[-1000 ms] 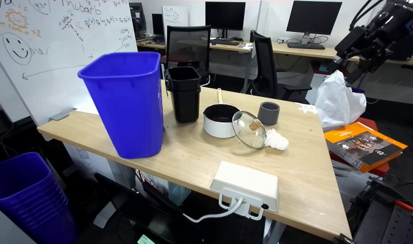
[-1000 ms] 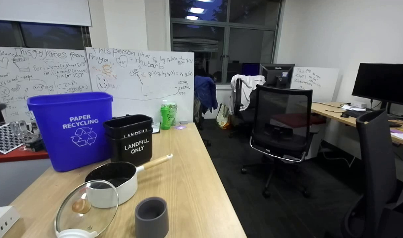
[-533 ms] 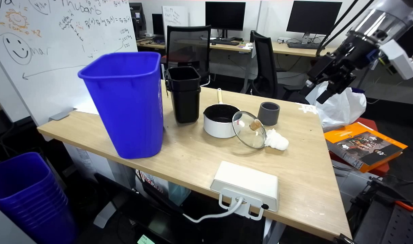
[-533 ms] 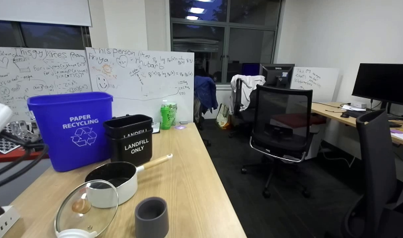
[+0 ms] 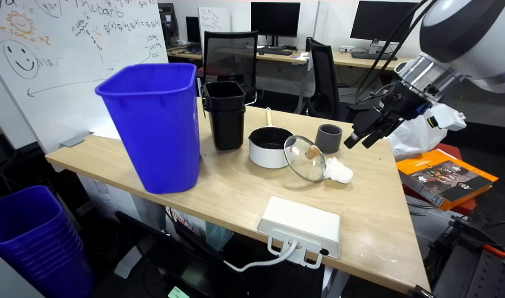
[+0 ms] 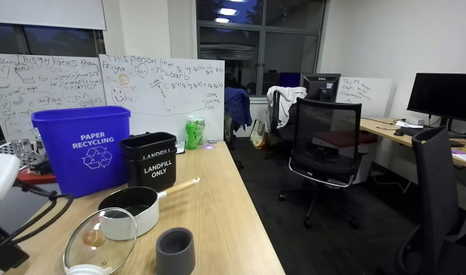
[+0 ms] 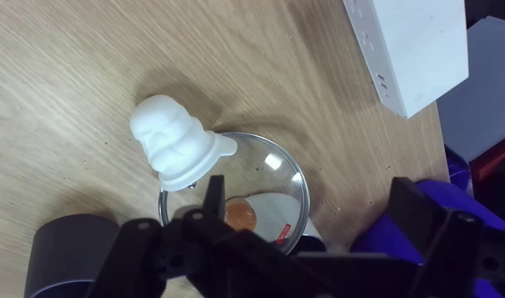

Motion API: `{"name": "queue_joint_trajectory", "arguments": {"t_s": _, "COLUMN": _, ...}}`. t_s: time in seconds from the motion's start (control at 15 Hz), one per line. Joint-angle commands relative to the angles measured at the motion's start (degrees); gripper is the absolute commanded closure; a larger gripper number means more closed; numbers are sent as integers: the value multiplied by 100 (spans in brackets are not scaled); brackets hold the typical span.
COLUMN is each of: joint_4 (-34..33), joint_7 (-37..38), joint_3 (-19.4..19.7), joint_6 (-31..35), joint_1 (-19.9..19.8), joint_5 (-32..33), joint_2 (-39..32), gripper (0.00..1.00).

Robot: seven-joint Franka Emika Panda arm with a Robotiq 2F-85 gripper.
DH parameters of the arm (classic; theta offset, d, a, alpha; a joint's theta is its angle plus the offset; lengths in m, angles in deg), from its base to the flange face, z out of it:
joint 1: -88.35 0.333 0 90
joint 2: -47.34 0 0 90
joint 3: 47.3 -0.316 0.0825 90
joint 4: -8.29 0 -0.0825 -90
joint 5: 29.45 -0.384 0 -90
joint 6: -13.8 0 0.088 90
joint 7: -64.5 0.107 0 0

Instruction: Pick the lid and put it on the pot

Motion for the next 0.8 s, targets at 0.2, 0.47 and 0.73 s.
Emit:
{"name": "queue_joint_trajectory", "arguments": {"t_s": 0.2, "joint_4": -14, "joint_7": -45, "joint_3": 49, "joint_6": 33, "joint_1": 11, "joint_5": -4, "joint_2": -2, "gripper": 0}}
{"name": "queue_joint_trajectory", "arguments": {"t_s": 0.47, "joint_4": -19, "joint_7": -166, "joint_3": 55, "joint_6": 143, "joint_1": 30, "joint_5": -33, "joint_2": -22, "gripper": 0}}
{"name": "queue_joint_trajectory", "arguments": {"t_s": 0.73, "joint_4": -25, "joint_7": -508, "joint_3": 94, "joint_6": 224, "joint_1": 116, "joint_5": -119, "joint_2": -39, "gripper": 0}}
